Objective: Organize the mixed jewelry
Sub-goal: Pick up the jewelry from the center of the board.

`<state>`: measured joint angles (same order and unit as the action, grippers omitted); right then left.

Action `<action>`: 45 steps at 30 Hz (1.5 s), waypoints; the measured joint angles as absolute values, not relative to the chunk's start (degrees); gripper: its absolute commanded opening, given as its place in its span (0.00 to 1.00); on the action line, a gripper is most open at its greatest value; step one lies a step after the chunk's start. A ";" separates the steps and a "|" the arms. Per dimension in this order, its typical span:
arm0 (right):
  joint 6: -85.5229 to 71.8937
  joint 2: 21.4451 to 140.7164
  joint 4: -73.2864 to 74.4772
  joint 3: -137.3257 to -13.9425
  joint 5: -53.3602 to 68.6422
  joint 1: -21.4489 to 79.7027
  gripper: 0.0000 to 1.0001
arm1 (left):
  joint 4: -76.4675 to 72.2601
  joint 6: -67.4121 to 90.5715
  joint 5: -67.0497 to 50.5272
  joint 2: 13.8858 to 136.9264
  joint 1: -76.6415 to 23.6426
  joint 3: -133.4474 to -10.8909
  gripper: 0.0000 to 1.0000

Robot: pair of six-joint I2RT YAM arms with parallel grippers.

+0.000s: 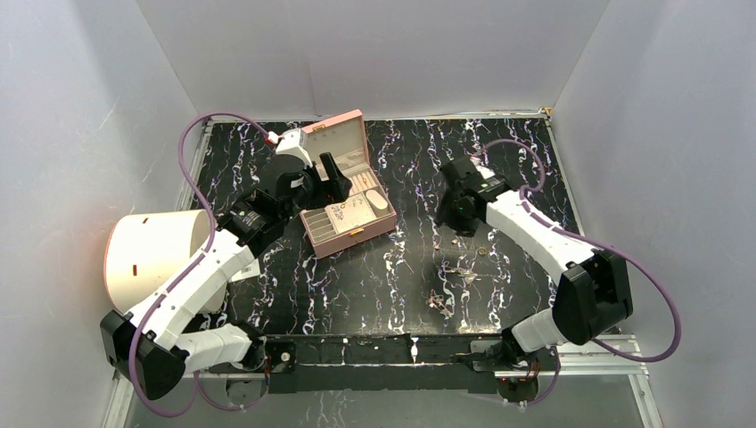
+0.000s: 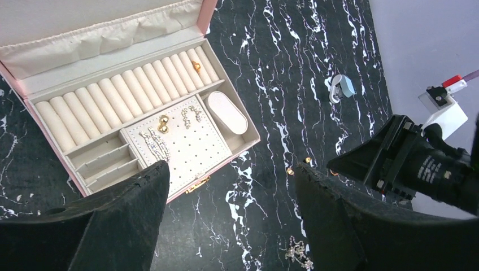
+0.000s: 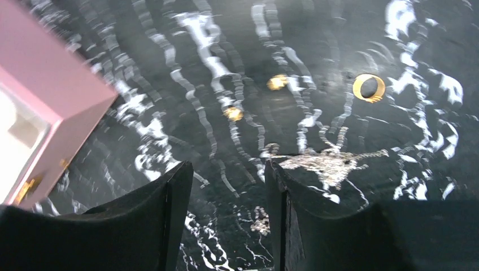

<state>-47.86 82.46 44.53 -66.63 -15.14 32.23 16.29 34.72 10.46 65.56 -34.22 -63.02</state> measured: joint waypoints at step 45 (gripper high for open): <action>-56.80 85.80 35.77 -48.86 -10.31 6.00 0.26 | 19.49 35.94 13.82 69.93 -34.22 -64.38 0.78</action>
